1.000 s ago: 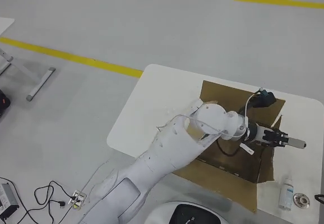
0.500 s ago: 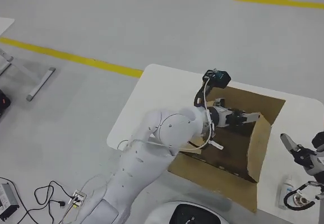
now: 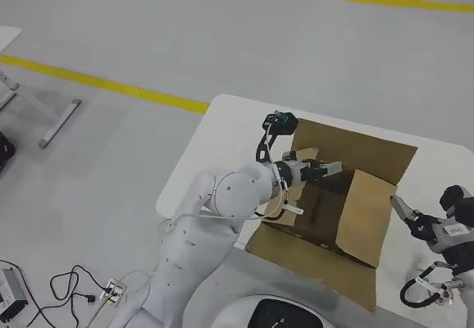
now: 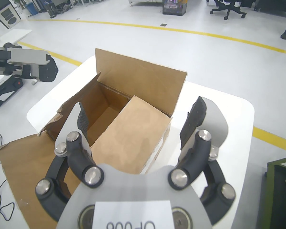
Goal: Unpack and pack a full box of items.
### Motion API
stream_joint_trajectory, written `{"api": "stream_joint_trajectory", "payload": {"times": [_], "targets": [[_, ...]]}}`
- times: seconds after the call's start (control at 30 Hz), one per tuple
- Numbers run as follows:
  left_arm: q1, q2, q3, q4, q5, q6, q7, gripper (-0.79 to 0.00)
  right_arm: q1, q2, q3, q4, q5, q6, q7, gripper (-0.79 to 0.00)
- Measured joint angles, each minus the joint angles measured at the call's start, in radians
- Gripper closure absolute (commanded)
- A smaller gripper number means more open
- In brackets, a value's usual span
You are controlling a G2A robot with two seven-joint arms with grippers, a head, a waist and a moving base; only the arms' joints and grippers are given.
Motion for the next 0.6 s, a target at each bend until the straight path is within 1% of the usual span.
{"api": "stream_joint_trajectory", "payload": {"times": [0.07, 0.17, 0.27, 0.3, 0.33, 0.37, 0.4, 0.5, 0.6], "targets": [[-0.002, -0.002, -0.002, 0.008, -0.09, -0.016, -0.002, -0.785, -0.006, -0.001, 0.012, 0.023, 0.009, 0.009, -0.05, -0.785], [-0.019, -0.006, 0.021, 0.035, -0.204, -0.055, -0.014, -0.785, -0.02, -0.002, 0.036, 0.069, 0.019, 0.021, -0.135, -0.785], [-0.047, -0.011, 0.058, 0.092, -0.303, -0.09, -0.029, -0.785, -0.042, -0.001, 0.061, 0.123, -0.002, 0.021, -0.209, -0.785], [-0.062, -0.014, 0.075, 0.125, -0.329, -0.101, -0.03, -0.785, -0.053, 0.0, 0.068, 0.147, -0.025, 0.018, -0.24, -0.785], [-0.075, -0.016, 0.09, 0.153, -0.345, -0.107, -0.03, -0.785, -0.062, 0.0, 0.071, 0.166, -0.043, 0.017, -0.267, -0.576], [-0.087, -0.018, 0.105, 0.181, -0.359, -0.114, -0.027, -0.785, -0.071, 0.0, 0.072, 0.186, -0.059, 0.015, -0.293, -0.246], [-0.101, -0.022, 0.126, 0.222, -0.38, -0.122, -0.02, -0.785, -0.083, 0.0, 0.072, 0.213, -0.077, 0.015, -0.327, 0.0], [-0.137, -0.031, 0.181, 0.333, -0.408, -0.14, 0.007, -0.785, -0.109, -0.002, 0.065, 0.272, -0.11, 0.027, -0.393, 0.0], [-0.169, -0.039, 0.235, 0.434, -0.393, -0.154, 0.038, -0.785, -0.131, -0.005, 0.058, 0.308, -0.12, 0.06, -0.42, 0.0]]}}
